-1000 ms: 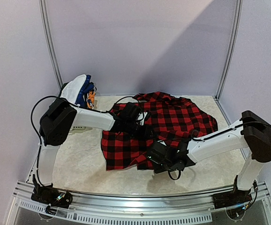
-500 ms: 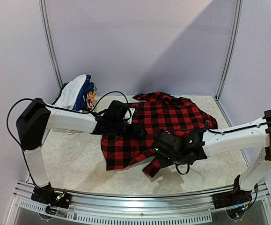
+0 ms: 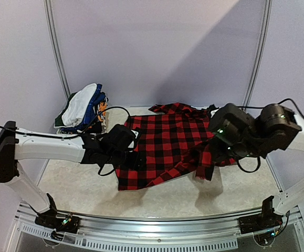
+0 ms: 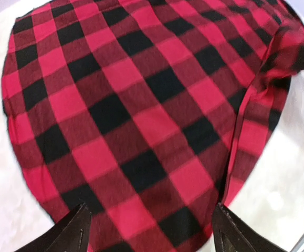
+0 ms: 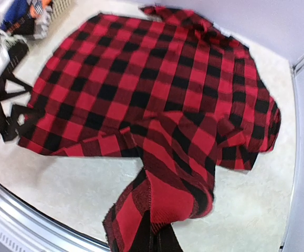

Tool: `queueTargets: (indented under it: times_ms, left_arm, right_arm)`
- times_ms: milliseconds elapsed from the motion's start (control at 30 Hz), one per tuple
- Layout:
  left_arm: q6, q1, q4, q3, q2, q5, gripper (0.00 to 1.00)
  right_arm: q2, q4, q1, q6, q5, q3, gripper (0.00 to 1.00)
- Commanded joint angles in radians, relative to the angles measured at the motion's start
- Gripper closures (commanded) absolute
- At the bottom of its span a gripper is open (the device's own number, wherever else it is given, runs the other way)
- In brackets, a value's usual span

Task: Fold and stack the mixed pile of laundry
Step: Adjust the flattened shirt at the center of the board, then pick up the flattened shirt from the center of the board.

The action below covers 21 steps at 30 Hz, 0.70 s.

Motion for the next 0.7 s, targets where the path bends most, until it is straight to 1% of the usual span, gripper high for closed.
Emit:
queueTargets:
  times_ms: [0,67,267,333,467,600,667]
  left_arm:
    - [-0.003,-0.064,-0.141,-0.040,-0.067,-0.097,0.20]
    - [-0.014,-0.093,-0.164,-0.058,-0.088,-0.093,0.21]
    - [-0.047,-0.152,-0.226,-0.090,-0.128,-0.085,0.23]
    - [-0.070,-0.170,-0.254,-0.099,-0.142,-0.094,0.24]
    - [-0.126,-0.197,-0.309,-0.125,-0.170,-0.125,0.26]
    - [-0.170,-0.199,-0.296,-0.170,-0.185,-0.150,0.28]
    - [-0.197,-0.199,-0.284,-0.186,-0.178,-0.168,0.30]
  right_arm:
    - [-0.019,-0.372,0.043,0.050,0.137,0.154,1.00]
    - [-0.008,-0.469,0.051,0.095,0.144,0.194,1.00]
    - [-0.068,-0.473,0.051,0.030,-0.023,0.204,1.00]
    - [-0.095,-0.473,0.051,0.031,-0.046,0.224,1.00]
    - [-0.190,-0.473,0.051,0.052,-0.077,0.237,1.00]
    - [-0.327,-0.473,0.050,0.101,-0.085,0.211,1.00]
    - [-0.379,-0.473,0.050,0.123,-0.091,0.183,1.00]
